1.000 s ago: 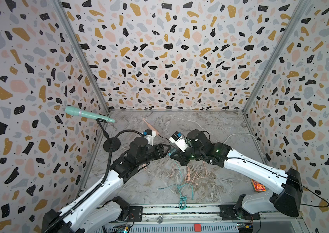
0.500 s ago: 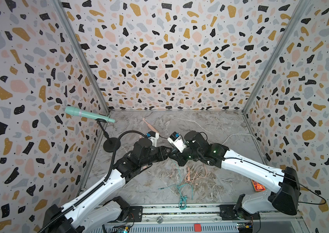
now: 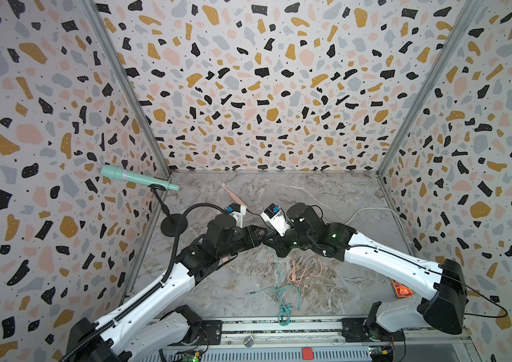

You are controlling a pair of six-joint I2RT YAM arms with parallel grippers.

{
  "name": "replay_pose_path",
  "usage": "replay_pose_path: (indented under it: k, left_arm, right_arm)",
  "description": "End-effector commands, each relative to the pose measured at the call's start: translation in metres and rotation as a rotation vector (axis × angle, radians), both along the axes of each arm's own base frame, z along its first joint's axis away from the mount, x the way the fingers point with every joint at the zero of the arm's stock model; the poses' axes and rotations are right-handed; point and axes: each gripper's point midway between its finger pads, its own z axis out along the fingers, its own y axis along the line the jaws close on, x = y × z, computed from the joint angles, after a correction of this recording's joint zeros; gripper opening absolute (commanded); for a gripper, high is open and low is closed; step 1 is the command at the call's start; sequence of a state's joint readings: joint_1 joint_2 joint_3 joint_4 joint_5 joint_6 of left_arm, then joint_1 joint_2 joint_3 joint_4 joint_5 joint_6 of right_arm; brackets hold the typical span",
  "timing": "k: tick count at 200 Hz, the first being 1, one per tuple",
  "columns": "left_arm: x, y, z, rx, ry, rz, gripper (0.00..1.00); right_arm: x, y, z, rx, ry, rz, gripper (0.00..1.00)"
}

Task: Charge the electric toothbrush
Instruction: Pick up the charging cable from the center of the board.

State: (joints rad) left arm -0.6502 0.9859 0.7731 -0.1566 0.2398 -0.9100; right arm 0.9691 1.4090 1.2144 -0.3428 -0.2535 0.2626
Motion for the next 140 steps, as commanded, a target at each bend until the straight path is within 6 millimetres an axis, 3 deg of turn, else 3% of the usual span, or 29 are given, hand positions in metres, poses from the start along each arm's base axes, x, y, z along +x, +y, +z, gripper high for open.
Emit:
replay_pose_path:
  k: [1,51,140]
  left_arm:
    - [0.0025,-0.0017,0.0236,-0.063,-0.035,0.018,0.34]
    - [0.0013,-0.0006,0.0296,-0.081,-0.040,0.023,0.29]
    - [-0.0010,-0.0020,0.0200,-0.028,-0.023,-0.006,0.12]
  right_arm:
    - [0.0003,0.0015,0.0073,0.013,-0.020,-0.003,0.00]
    - [0.0001,0.0037,0.0056,0.008,-0.014,0.003,0.00]
    - [0.0014,0.0044,0.0096,0.000,-0.023,-0.004,0.00]
